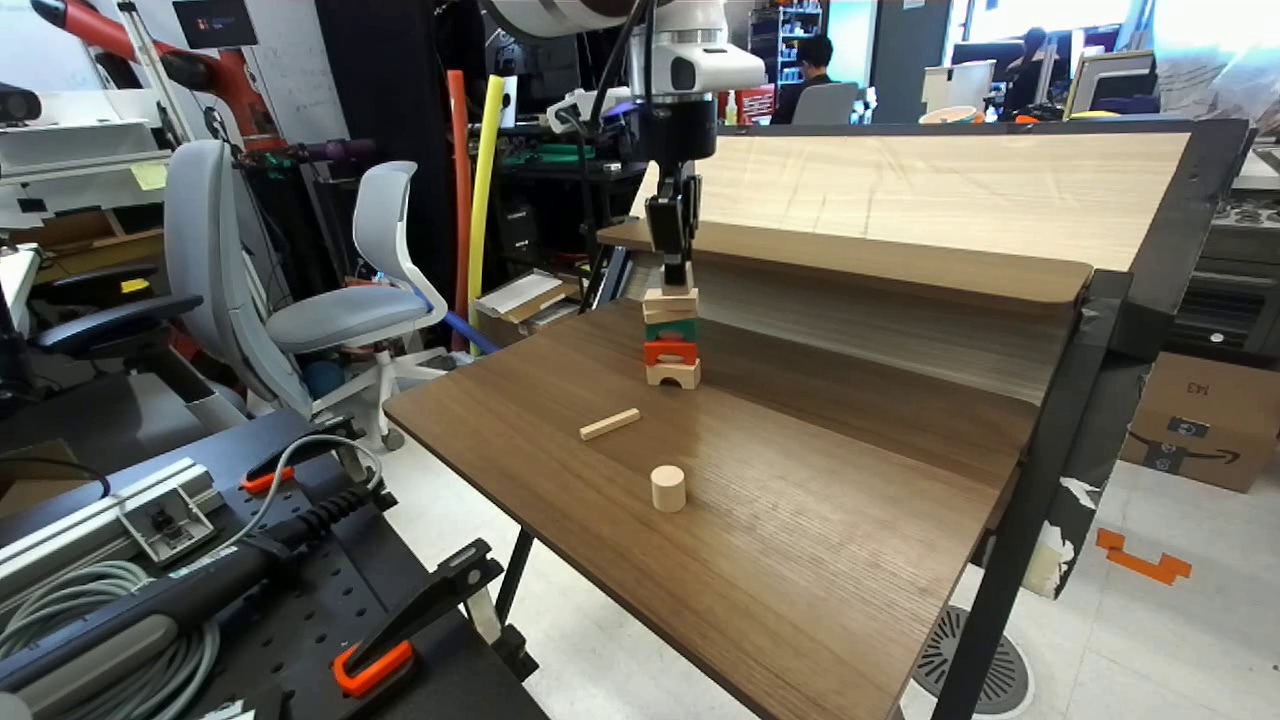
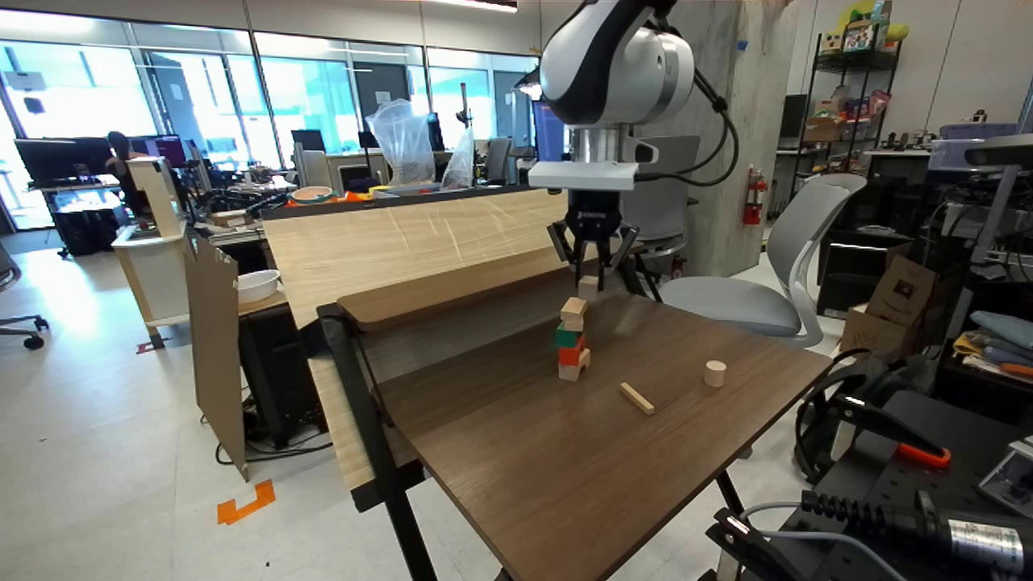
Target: Stack the block to the left on top of the other blocks.
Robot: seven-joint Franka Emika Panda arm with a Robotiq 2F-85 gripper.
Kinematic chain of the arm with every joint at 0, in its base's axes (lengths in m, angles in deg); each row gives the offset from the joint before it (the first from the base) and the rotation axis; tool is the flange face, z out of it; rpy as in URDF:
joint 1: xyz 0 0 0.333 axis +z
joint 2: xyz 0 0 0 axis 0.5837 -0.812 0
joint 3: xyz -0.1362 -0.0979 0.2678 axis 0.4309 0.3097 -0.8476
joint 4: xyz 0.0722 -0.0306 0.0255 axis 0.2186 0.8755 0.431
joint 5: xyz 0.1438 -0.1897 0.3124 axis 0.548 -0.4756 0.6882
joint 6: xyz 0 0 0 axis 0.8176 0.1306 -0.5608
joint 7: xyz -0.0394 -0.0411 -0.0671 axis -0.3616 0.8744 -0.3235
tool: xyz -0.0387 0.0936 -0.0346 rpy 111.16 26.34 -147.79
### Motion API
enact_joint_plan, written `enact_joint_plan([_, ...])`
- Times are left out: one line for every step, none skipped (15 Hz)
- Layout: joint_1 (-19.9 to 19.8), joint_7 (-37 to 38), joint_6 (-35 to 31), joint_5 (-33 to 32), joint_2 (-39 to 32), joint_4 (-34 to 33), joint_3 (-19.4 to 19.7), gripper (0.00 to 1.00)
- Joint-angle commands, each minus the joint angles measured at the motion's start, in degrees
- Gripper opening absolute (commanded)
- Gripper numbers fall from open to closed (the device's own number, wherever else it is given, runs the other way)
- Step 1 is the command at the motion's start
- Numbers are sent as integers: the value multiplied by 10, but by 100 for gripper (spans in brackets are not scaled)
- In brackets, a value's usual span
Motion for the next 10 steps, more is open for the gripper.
enact_joint_plan([0, -21, 9, -3, -9, -15, -2, 8])
enact_joint_plan([1, -24, 9, -3, -9, -15, -2, 8])
enact_joint_plan([2, -27, 9, -3, -9, -15, -2, 8])
enact_joint_plan([2, -30, 8, -3, -9, -15, -2, 8])
enact_joint_plan([3, -32, 8, -3, -9, -14, -3, 8])
enact_joint_plan([4, -34, 7, -3, -9, -14, -3, 8])
enact_joint_plan([4, -35, 7, -3, -10, -13, -4, 8])
enact_joint_plan([4, -36, 6, -2, -10, -13, -4, 8])
enact_joint_plan([5, -36, 6, -2, -11, -14, -4, 8])
enact_joint_plan([5, -37, 4, -2, -12, -15, -4, 8])
